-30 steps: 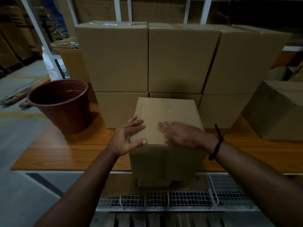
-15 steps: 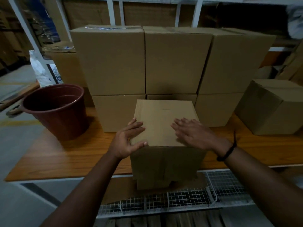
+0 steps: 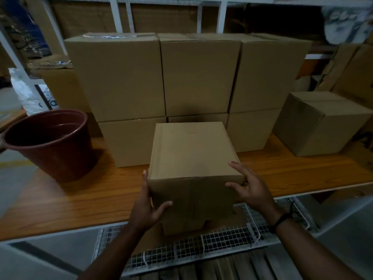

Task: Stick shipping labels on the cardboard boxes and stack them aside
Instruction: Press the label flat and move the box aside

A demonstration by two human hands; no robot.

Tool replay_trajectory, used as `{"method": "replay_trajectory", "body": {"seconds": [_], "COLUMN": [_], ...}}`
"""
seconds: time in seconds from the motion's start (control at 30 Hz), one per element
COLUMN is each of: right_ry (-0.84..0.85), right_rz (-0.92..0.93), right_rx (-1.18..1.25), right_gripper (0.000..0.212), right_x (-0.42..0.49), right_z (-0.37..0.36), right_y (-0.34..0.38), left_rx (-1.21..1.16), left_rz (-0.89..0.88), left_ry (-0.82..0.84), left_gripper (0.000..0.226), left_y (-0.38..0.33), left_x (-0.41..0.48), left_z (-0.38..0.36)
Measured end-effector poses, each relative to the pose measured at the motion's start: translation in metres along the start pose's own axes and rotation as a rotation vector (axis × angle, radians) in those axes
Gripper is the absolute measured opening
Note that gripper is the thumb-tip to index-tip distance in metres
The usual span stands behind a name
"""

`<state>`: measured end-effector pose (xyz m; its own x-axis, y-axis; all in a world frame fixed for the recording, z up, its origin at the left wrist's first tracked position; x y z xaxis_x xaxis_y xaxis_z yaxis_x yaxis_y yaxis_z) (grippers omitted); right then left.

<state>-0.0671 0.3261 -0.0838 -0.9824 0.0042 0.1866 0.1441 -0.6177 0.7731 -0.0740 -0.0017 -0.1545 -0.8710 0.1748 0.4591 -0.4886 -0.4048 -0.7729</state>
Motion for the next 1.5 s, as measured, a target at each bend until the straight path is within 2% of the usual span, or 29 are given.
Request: {"method": "replay_trajectory", "body": {"seconds": [0.07,0.2,0.27,0.37,0.5,0.6,0.7,0.9,1.0,1.23,1.33,1.5], "right_ry": [0.004,-0.012,0.005,-0.017,0.053,0.087,0.052,-0.056,-0.076,0.148,0.17,0.17], "right_rz": [-0.013,-0.097,-0.121,-0.102,-0.044,-0.036,-0.112,-0.133,-0.116,-0.317,-0.35,-0.383], "right_rx": [0.039,0.154,0.2,0.102,0.087,0.023,-0.053,-0.061,-0.079,-0.091,-0.058,-0.026], "right_gripper": [0.056,0.054,0.051,0.057,0.084,0.084,0.089,0.071,0.063,0.059,0.059,0.061], "right_x": [0.004,0.02,0.031,0.039,0.019,-0.003,-0.009,0.002,0.015,0.06,0.073,0.088], "right_z": [0.008,0.041,0.05,0.052,0.033,0.01,-0.006,0.012,0.032,0.024,0.012,0.005], "right_y": [0.003,0.021,0.033,0.046,0.031,0.008,-0.008,0.007,0.026,0.042,0.034,0.029], "left_rx": [0.1,0.237,0.269,0.256,0.21,0.176,0.186,0.223,0.129,-0.236,-0.294,-0.444], "left_rz": [-0.017,-0.384,-0.434,-0.339,-0.29,-0.264,-0.266,-0.226,-0.182,0.173,0.232,0.332], "left_ry": [0.025,0.145,0.19,0.147,0.128,0.134,0.15,0.131,0.063,0.151,0.155,0.181], "left_gripper": [0.115,0.097,0.083,0.078,0.083,0.084,0.076,0.073,0.07,0.05,0.044,0.045], "left_y": [-0.007,-0.022,-0.03,-0.036,-0.032,-0.033,-0.032,-0.055,-0.073,-0.052,-0.04,-0.045], "left_x": [0.001,0.017,0.022,0.024,0.025,0.031,0.035,0.047,0.064,0.104,0.113,0.127], "left_z": [0.0,0.01,0.01,0.007,0.013,0.017,0.014,0.023,0.034,0.036,0.032,0.031]}}
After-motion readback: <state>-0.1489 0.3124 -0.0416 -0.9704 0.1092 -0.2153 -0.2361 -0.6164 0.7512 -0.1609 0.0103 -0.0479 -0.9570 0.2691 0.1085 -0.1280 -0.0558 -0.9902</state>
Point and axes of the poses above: each hand's wrist, its own x-axis towards the middle knuckle, its own z-axis out of the back of the hand, y = z × x, the point moved 3 cm from there along x, towards the middle knuckle, and after that the axes turned 10 degrees about -z, right-handed, at the moved point
